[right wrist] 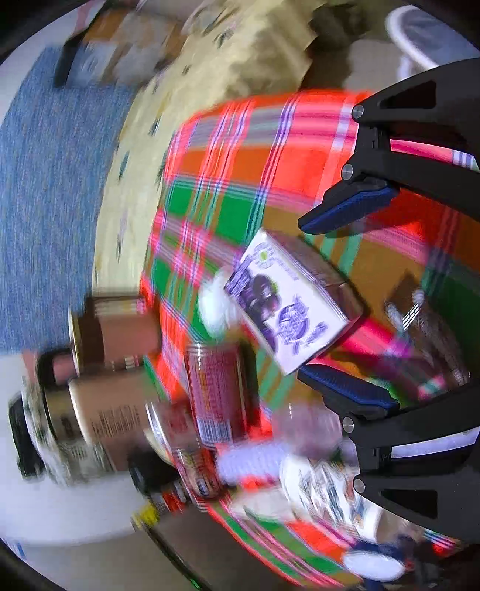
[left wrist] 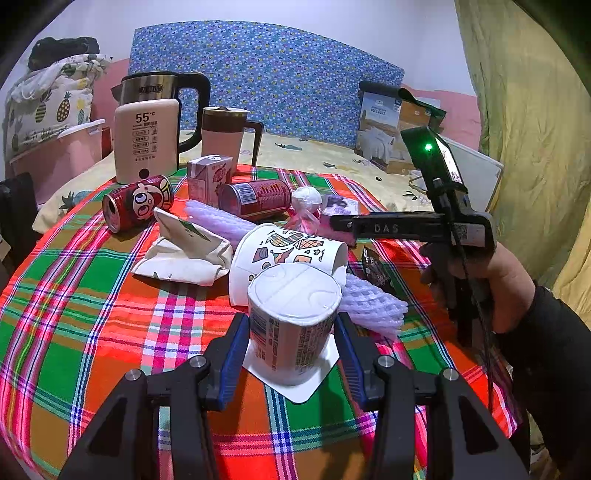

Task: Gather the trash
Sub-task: 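Close the right gripper on the purple juice carton and lift it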

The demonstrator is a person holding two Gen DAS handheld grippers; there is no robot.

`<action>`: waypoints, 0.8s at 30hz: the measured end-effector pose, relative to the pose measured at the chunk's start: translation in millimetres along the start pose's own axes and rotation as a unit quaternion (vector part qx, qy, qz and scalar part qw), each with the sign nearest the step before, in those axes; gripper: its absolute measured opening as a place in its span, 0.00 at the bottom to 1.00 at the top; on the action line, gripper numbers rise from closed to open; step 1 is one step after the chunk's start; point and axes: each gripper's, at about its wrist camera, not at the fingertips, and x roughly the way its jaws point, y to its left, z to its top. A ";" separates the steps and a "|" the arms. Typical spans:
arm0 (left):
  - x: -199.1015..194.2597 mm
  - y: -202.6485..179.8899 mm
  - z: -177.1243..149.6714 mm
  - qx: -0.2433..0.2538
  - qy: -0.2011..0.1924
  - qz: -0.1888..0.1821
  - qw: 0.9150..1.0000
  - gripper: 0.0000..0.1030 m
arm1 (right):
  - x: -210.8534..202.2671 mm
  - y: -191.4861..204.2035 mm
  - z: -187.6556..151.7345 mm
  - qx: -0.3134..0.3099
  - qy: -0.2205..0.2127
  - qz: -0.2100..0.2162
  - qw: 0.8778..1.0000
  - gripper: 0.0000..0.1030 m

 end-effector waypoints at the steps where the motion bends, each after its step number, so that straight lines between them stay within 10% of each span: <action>1: -0.3 0.2 -0.4 0.000 0.000 0.000 1.000 0.46 | -2.5 -5.4 0.1 0.015 -0.005 -0.008 1.000 0.72; 24: -7.2 19.6 2.0 -0.020 -0.010 0.017 1.000 0.46 | 3.6 -12.0 8.0 0.145 0.007 -0.063 0.987 0.63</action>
